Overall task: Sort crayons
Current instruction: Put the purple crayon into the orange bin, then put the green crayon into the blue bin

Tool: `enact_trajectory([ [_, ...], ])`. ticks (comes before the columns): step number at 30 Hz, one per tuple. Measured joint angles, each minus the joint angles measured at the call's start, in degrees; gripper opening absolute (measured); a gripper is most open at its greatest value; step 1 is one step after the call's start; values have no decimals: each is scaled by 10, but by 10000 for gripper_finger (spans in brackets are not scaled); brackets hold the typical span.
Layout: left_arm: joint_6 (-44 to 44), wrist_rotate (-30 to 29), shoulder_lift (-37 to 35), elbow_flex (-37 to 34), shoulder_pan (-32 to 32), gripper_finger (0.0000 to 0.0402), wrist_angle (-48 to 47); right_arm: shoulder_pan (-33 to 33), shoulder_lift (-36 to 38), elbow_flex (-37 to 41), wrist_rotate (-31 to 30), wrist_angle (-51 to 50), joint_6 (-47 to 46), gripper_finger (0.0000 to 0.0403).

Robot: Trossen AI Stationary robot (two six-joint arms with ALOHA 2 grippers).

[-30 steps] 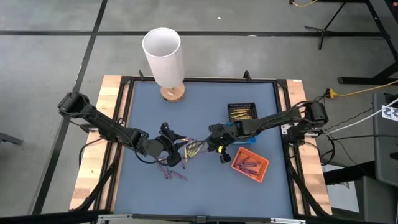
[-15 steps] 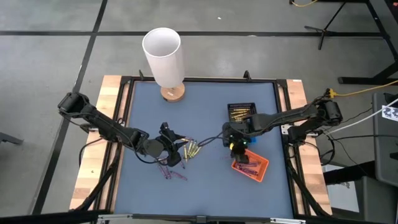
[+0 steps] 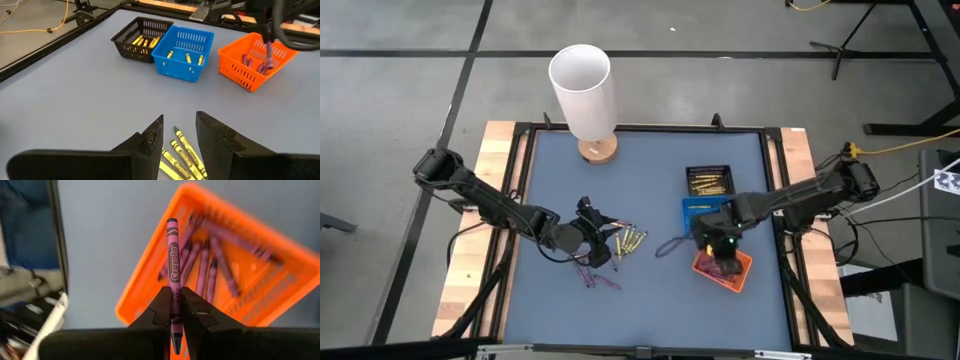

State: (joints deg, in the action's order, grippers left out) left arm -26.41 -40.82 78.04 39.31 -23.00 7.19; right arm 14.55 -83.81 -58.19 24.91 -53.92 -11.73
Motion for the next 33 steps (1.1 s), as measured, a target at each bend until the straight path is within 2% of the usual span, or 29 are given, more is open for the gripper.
enact_trajectory([
  [6,0,0,0,0,0,100,-3,58,0,0,-53,-37,-32,24],
  [15,0,0,0,0,0,100,-3,104,0,0,-180,-67,-108,24],
  [21,0,0,0,0,0,100,-3,106,0,0,-183,-66,-109,33],
  [27,0,7,0,0,0,103,-3,106,0,0,-183,-65,-110,87],
  [33,-4,30,12,0,4,123,20,106,0,0,-183,-62,-110,134],
])
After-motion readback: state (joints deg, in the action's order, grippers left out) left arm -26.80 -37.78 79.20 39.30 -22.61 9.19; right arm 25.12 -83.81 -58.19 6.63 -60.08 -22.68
